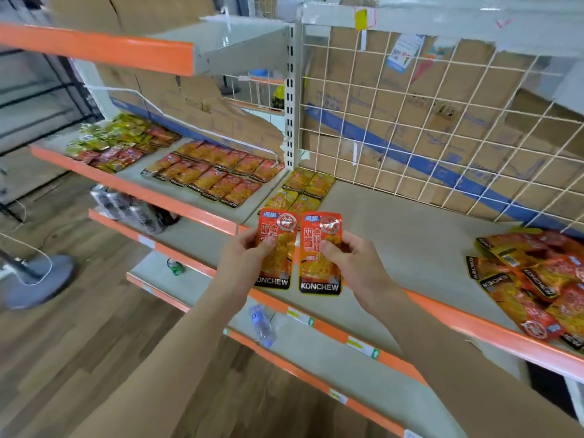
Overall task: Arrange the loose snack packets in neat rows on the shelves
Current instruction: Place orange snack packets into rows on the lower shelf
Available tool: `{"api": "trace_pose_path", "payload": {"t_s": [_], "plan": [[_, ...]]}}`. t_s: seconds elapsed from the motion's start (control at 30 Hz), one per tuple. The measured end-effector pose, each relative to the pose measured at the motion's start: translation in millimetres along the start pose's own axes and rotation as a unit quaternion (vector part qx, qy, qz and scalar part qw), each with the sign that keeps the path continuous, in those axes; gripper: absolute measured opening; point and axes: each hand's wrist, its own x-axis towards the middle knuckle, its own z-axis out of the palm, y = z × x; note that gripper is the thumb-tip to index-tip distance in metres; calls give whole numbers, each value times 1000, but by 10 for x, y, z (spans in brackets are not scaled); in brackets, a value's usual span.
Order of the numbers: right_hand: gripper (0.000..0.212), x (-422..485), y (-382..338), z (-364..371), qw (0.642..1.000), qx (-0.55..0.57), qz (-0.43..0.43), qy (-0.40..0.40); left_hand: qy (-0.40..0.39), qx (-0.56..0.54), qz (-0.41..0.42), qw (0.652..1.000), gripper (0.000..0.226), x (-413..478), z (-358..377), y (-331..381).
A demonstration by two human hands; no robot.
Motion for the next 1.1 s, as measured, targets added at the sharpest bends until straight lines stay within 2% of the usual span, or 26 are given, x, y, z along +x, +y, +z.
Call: {"api": "trace_pose_path", "payload": {"t_s": [0.2, 0.43, 0.6, 0.9, 1.03, 1.1], "plan": [[10, 99, -52, 859, 999, -29, -11, 12, 14, 0, 19, 1000, 22, 281, -882, 24], [17, 248, -103, 1913, 999, 19, -24, 16, 6, 7, 40, 999, 23, 571, -1889, 83], [13, 353, -80, 2451, 999, 19, -20, 22, 16, 7, 29, 999, 19, 748, -2431, 109], [6, 519, -43, 2824, 999, -10, -32, 30, 23, -15, 19, 999, 17, 984, -2787, 91], [28, 662, -83, 2907, 999, 42, -9, 19, 0, -37, 0, 999, 15, 1164, -2848, 100], [35, 768, -76, 2943, 999, 51, -3, 7, -25, -55, -14, 998, 30, 1280, -2885, 91]]}}
